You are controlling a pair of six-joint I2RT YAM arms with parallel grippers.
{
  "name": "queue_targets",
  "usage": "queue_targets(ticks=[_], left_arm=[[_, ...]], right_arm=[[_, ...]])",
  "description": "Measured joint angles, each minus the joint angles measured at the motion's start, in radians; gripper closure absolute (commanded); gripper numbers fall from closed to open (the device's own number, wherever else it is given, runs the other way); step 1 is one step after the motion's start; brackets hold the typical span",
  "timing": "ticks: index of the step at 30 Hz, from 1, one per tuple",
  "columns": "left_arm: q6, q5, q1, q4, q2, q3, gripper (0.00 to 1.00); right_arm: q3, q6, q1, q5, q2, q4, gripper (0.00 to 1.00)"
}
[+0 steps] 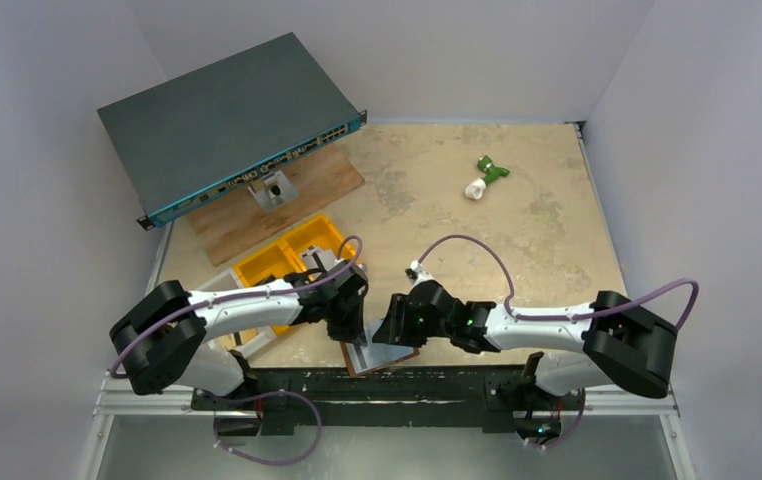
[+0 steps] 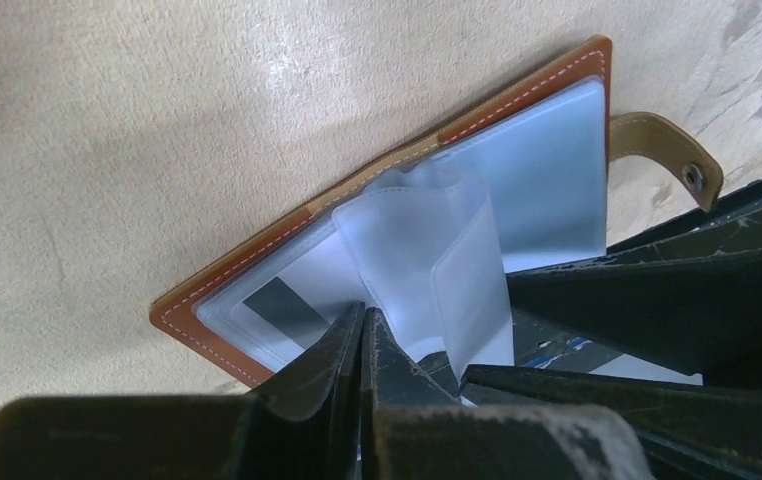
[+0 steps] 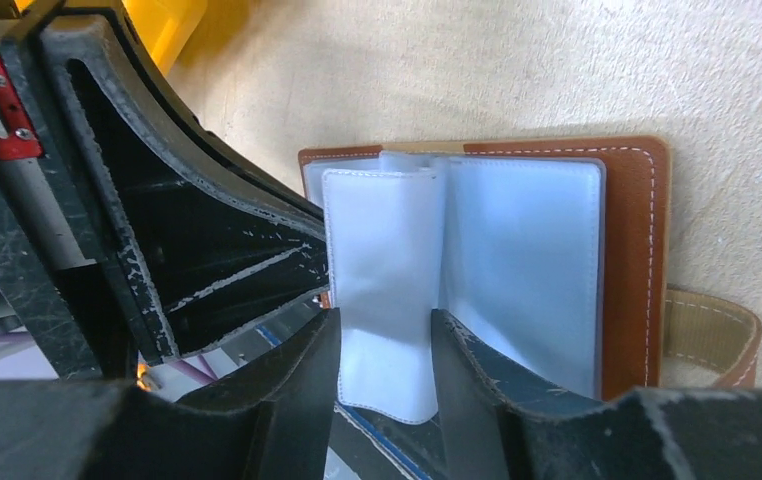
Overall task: Take the credit cards out of the card holder
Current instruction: Remove the credit card from the card holder.
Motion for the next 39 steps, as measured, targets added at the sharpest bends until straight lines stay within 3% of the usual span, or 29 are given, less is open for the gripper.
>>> queue_targets(ticks=[17, 32, 39], left_arm=[[0.003, 0.022, -0.021, 0.046, -0.029, 0.028, 1.0], [0.028, 0.055, -0.038, 0.072, 0.151, 0.203, 0.87], [0.04, -0.019, -0.038, -0.025, 0.102, 0.229, 0.74]], right_arm=[[0.096, -0.037, 0.0, 0.17, -0.161, -0.311, 0.6], [0.118, -0.047, 0.0, 0.267, -0.253, -0.479, 0.6], [0.127, -0.095, 0.0, 0.248, -0.227, -0.456, 0.56]])
